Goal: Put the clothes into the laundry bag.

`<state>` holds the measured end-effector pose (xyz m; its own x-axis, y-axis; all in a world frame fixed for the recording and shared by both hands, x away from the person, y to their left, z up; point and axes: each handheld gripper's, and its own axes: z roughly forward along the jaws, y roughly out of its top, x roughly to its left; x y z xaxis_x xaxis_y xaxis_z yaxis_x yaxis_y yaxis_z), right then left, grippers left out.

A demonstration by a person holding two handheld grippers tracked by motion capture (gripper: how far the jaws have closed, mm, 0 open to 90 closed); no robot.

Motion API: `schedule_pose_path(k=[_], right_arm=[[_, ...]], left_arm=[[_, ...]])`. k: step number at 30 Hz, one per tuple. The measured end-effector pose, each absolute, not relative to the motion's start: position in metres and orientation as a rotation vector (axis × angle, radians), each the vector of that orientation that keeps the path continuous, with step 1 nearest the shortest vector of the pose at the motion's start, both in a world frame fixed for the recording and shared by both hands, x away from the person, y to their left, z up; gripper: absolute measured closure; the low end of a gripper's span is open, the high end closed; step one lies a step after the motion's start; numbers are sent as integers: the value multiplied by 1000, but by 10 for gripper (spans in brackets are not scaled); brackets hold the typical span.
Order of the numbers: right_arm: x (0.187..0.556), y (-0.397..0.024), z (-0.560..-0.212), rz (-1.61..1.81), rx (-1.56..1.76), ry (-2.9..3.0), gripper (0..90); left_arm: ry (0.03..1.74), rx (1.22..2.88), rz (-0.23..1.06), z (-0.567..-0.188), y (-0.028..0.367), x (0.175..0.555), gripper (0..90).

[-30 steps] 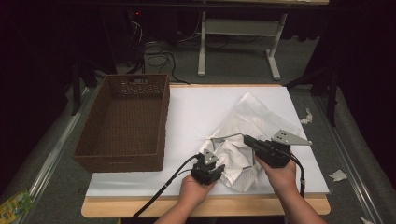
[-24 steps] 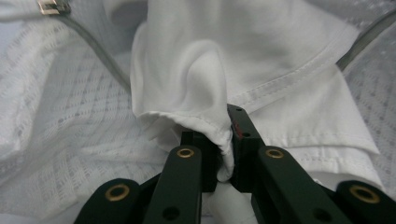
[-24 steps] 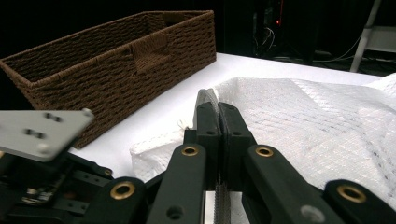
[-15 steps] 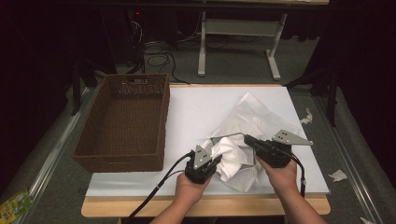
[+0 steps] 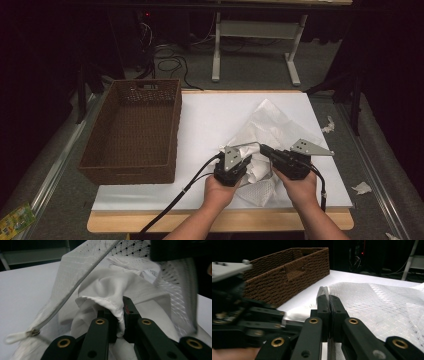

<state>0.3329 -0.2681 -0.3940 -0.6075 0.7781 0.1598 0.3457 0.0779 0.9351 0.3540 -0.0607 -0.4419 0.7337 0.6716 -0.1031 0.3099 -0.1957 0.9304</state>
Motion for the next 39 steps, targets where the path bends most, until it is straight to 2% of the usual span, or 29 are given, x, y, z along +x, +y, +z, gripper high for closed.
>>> schedule_pose_path(k=[5, 12, 16, 17, 19, 24, 25, 27, 30, 31, 33, 39], right_arm=[[332, -271, -392, 1561, 1116, 1969, 894], [329, -275, -388, 1586, 1108, 1949, 894], [328, -277, -386, 1596, 1110, 1940, 894], [328, -279, -386, 1605, 1115, 1933, 894], [329, -280, -386, 1610, 1123, 1926, 894], [330, -281, -387, 1609, 1131, 1930, 894], [329, -281, -387, 1608, 1132, 1932, 894], [330, -282, -388, 1612, 1133, 1931, 894], [330, -282, -389, 1606, 1133, 1933, 894], [331, -281, -389, 1603, 1135, 1936, 894], [331, -280, -391, 1596, 1131, 1941, 894], [332, -279, -392, 1580, 1132, 1950, 894]], left_arm=[[799, 1782, 414, -454, -87, 373, 846], [840, 1783, 448, -457, -106, 391, 846], [847, 1710, 517, -444, -111, 399, 851], [804, 1683, 558, -437, -113, 396, 851], [787, 1708, 583, -441, -118, 397, 850], [860, 1803, 503, -464, -121, 409, 839], [873, 1834, 445, -471, -119, 410, 810], [871, 1826, 429, -471, -115, 408, 724], [863, 1817, 410, -470, -110, 405, 647], [858, 1816, 404, -468, -107, 404, 647], [854, 1791, 373, -464, -100, 398, 536], [814, 1787, 383, -458, -84, 384, 454]])
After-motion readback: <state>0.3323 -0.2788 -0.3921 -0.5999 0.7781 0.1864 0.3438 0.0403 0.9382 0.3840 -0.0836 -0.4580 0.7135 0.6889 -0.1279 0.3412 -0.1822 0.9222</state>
